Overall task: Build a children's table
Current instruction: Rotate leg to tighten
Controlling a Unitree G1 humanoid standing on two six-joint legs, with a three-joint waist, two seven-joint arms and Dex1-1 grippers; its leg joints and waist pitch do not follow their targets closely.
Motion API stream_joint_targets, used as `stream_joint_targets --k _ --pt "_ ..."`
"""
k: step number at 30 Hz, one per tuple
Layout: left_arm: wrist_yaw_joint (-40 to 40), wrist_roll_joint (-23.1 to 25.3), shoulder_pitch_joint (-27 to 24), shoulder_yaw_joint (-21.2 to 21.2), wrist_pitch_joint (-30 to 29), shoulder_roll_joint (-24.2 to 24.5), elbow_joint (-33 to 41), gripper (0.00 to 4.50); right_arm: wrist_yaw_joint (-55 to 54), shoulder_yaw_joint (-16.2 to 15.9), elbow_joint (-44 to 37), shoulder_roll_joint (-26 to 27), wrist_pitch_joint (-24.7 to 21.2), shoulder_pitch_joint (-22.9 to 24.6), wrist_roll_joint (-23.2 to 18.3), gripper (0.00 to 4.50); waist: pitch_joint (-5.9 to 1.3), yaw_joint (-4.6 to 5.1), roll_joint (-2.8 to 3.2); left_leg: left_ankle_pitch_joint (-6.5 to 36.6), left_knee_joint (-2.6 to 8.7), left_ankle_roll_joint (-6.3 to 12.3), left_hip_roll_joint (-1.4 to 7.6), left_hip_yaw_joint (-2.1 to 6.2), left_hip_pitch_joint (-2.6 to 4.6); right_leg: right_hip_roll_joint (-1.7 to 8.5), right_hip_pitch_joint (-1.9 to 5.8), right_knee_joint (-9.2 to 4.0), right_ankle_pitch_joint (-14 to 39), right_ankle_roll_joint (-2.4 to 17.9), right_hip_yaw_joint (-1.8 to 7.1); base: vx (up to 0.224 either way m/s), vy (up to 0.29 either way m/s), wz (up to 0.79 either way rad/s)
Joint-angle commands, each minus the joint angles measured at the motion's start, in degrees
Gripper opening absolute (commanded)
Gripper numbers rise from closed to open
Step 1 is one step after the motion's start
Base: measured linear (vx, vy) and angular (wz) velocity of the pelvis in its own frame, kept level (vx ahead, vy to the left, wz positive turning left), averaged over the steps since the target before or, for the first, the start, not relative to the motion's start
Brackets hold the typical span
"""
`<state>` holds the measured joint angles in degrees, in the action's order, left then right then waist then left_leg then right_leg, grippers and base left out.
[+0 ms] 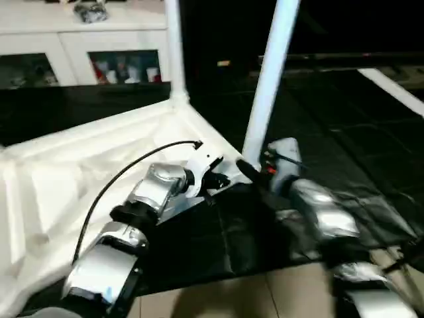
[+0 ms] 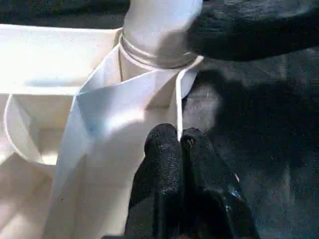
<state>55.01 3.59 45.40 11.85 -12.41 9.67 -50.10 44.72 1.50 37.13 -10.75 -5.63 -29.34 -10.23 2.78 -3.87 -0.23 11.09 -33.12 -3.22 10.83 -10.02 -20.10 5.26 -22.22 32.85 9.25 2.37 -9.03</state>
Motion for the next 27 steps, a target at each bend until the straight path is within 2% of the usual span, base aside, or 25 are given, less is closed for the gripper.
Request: stream_joint_targets --k 1,3,4,5,8,11,14,17,19,21,27 --pt "4.97 0.63 -0.89 2.61 1.89 0.85 1.46 0.0 7.45 -3.7 -1.86 -1.26 -1.14 1.14 -1.02 4.09 -3.75 -0.78 -0.72 6.12 3.16 6.61 2.86 0.79 -0.53 5.36 3.43 -3.65 13.1 9.49 4.53 0.0 0.0 0.0" --pt "8.56 0.82 -1.68 3.65 3.91 2.2 2.26 0.0 11.11 -4.1 -2.92 -3.54 -1.8 1.52 -1.52 4.31 -3.82 -1.07 -0.66 5.65 3.13 6.74 2.98 0.81 -0.55 5.2 3.52 -3.54 13.56 9.3 4.38 0.0 0.0 0.0" --pt "10.9 0.77 -2.11 4.25 4.11 3.07 2.79 0.0 12.83 -4.36 -2.94 -5.03 -0.66 1.37 -1.09 4.31 -3.84 -1.43 -0.23 5.65 3.11 6.6 3.17 0.81 -0.45 5.13 3.4 -3.53 13.74 9.11 4.32 0.0 0.0 0.0" --pt "11.23 0.77 -2.15 4.32 4.16 3.18 2.83 0.0 13.06 -4.37 -2.95 -5.22 -0.47 1.35 -0.98 4.31 -3.91 -1.52 -0.31 5.36 3.06 6.51 3.25 0.7 -0.35 4.99 3.31 -3.52 13.27 9.11 4.36 0.0 0.0 0.0" --pt "16.42 0.11 -2.81 5.18 5.36 4.62 3.77 0.0 19.24 -4.94 -4.0 -7.92 -0.62 1.06 -1.36 4.31 -4.13 -2.0 -0.35 4.53 2.94 6.56 3.58 0.7 -0.17 4.88 3.08 -2.65 8.9 10.86 4.44 0.0 0.0 0.0" --pt "24.49 -0.67 -3.75 7.34 7.17 6.87 5.95 0.0 29.21 -7.09 -5.73 -11.26 -2.17 0.64 -2.55 4.31 -3.98 -2.91 -0.33 5.69 2.88 7.03 3.64 0.62 -0.16 4.97 3.08 -2.66 9.61 11.19 4.51 0.0 0.0 0.0" --pt "28.12 -0.47 -4.06 9.15 7.96 8.14 7.07 0.0 33.57 -8.99 -5.64 -12.54 -1.17 0.15 -2.38 4.31 -3.85 -3.21 -0.27 6.48 3.0 6.23 3.77 0.57 0.03 5.05 2.8 -2.82 10.81 11.16 4.61 0.0 0.0 0.0" --pt "30.63 0.16 -3.87 10.72 9.45 8.78 7.2 0.0 37.81 -11.23 -4.3 -13.22 -0.72 -1.04 -1.94 3.97 -3.8 -3.5 -0.31 8.34 3.09 4.71 3.59 0.63 0.11 5.08 2.85 -3.22 14.82 10.03 4.57 0.0 0.0 0.0" --pt "32.22 0.06 -3.96 11.24 9.73 9.06 7.9 0.0 39.34 -11.86 -3.85 -13.12 -0.97 -1.62 -2.11 3.85 -3.82 -3.78 -0.29 8.17 3.11 4.37 3.69 0.63 0.18 5.09 2.78 -3.26 15.33 9.74 4.62 0.0 0.0 0.0" --pt "32.98 0.02 -4.07 11.48 9.76 9.27 8.38 0.0 40.05 -12.16 -3.77 -13.12 -1.15 -1.81 -2.26 3.61 -3.92 -4.04 -0.33 7.78 3.09 4.13 3.82 0.61 0.43 5.04 2.61 -3.05 14.36 10.05 4.75 0.0 0.0 0.0" --pt "34.92 -0.27 -4.61 11.77 9.95 10.11 9.88 0.0 43.62 -13.55 -4.39 -13.13 -1.47 -1.93 -2.02 3.14 -4.03 -4.22 -0.33 6.41 2.91 4.45 3.62 0.6 0.02 5.04 2.87 -2.63 12.24 10.51 4.73 0.0 0.0 0.0"
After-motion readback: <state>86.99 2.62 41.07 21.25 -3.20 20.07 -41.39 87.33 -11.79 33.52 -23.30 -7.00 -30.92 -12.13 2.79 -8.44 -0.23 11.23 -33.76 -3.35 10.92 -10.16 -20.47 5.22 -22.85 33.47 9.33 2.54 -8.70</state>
